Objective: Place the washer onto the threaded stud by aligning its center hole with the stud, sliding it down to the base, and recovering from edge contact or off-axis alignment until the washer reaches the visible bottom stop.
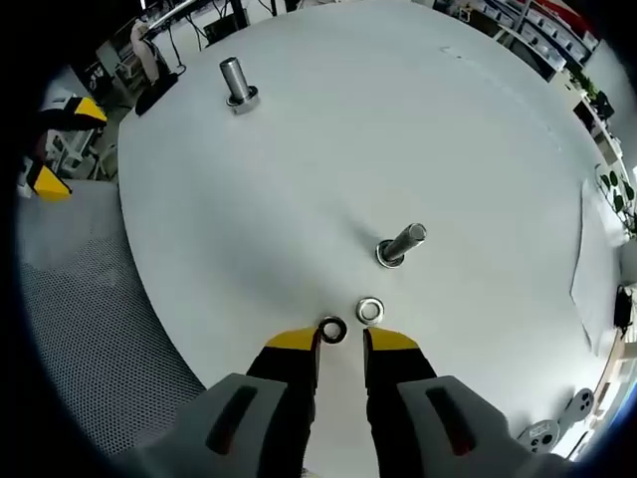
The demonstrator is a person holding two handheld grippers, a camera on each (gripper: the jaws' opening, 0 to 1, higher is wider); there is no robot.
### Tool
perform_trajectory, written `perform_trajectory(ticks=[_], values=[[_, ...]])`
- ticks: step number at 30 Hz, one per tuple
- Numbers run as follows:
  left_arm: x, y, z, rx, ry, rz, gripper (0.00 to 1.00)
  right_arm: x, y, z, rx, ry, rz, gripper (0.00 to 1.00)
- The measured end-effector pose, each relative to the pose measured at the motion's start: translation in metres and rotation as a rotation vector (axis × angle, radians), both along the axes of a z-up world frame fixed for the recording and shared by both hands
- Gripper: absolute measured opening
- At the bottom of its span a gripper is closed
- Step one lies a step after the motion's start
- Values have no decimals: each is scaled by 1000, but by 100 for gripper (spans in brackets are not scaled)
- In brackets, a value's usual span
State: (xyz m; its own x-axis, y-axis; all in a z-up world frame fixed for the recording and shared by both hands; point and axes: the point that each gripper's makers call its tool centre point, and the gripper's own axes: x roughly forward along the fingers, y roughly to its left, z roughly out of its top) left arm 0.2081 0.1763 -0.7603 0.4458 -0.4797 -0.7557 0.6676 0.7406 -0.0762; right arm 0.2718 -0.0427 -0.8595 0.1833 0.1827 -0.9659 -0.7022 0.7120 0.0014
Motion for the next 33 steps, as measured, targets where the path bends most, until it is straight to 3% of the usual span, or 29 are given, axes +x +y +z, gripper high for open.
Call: perform_trajectory(ticks=[7, 12, 13, 15, 18, 22, 33], values=[[0, 0, 0, 0, -3, 0, 41, 0, 3, -3, -1, 12, -2, 19], [0, 0, 0, 0, -1, -1, 41, -8, 3, -11, -40, 25, 54, 19], [0, 0, 0, 0, -1, -1, 41, -2, 2, -10, -31, 1, 63, 19], [0, 0, 0, -3, 1, 0, 41, -1, 1, -9, -14, 14, 14, 19], [-1, -1, -1, 0, 7, -4, 40, -2, 2, -9, -34, 10, 58, 18], [-1, -2, 0, -6, 2, -8, 40, -1, 1, -9, -30, 18, 39, 17], [1, -2, 3, -15, -6, 0, 40, 0, 3, -11, -97, 19, 88, 16]])
